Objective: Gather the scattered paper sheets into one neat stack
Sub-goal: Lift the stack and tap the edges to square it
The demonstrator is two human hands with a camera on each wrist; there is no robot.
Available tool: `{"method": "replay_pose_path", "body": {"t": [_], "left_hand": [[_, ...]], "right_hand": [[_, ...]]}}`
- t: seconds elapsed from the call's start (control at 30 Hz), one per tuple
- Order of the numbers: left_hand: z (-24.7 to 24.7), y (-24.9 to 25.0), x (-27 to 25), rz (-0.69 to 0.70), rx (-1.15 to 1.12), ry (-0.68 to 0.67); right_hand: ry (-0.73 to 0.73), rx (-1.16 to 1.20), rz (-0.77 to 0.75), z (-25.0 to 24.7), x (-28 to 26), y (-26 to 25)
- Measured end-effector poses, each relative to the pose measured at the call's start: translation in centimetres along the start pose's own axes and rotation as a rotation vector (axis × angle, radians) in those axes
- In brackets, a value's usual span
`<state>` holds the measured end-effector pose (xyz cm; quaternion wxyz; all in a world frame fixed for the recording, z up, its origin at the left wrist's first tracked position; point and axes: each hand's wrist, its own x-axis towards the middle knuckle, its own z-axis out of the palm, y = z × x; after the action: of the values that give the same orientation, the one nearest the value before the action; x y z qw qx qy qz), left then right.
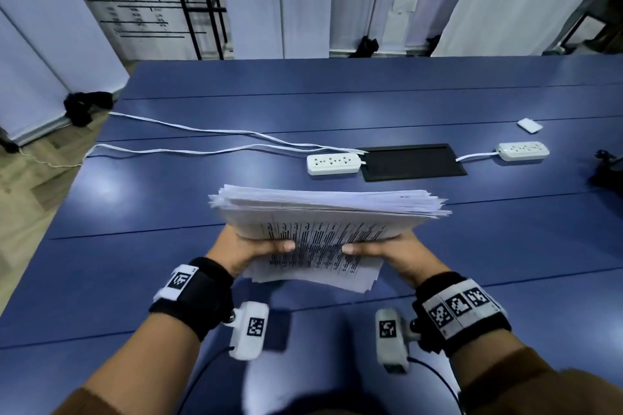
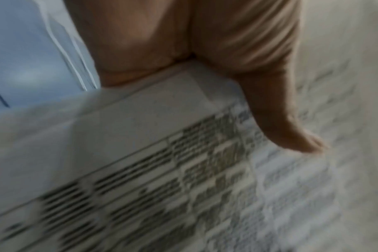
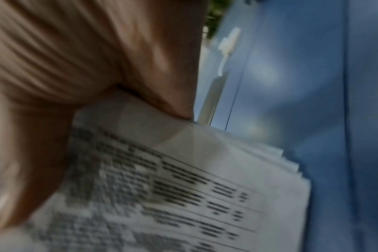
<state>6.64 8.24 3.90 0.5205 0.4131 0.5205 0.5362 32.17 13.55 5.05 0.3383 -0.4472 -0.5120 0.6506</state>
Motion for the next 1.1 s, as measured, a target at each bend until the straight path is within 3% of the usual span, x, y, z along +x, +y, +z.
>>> {"method": "replay_pose_path", "body": {"t": [0.27,0.4,0.5,0.6,0.73,0.97,1.1], "left_hand": [[0.6,2.3,1.0,0.062,0.018,0.014],[2.8,4.4,0.3,0.18,0.037,0.182],[3.0,5.6,0.2,0.297,0.01,0.231],[2.0,6.2,0.1,0.34,0.002,0.184],[1.1,5.8,0.2,0.275,-0.044,0.069],[1.5,7.5,0.5,0.378,-0.093,0.082],[1.5,7.0,0.4,0.372,-0.009,0.095]], "right_hand": [[0.003,0.005,-0.058,0.1,1.1,-1.1],[0.188,0.077,-0.095,1.5,1.9,-1.0],[0.272,0.101,-0.196,2.3,1.5,-2.4],[0.228,0.126,-0.268,2.1,0.6,-3.8],[0.112,0.15,-0.312,2.1,0.2,-4.7],[0.134,0.195,-0.417,1.9,-0.5,-6.9],[0.131,0.145,-0.355,1.7,-0.8,-6.0]]}}
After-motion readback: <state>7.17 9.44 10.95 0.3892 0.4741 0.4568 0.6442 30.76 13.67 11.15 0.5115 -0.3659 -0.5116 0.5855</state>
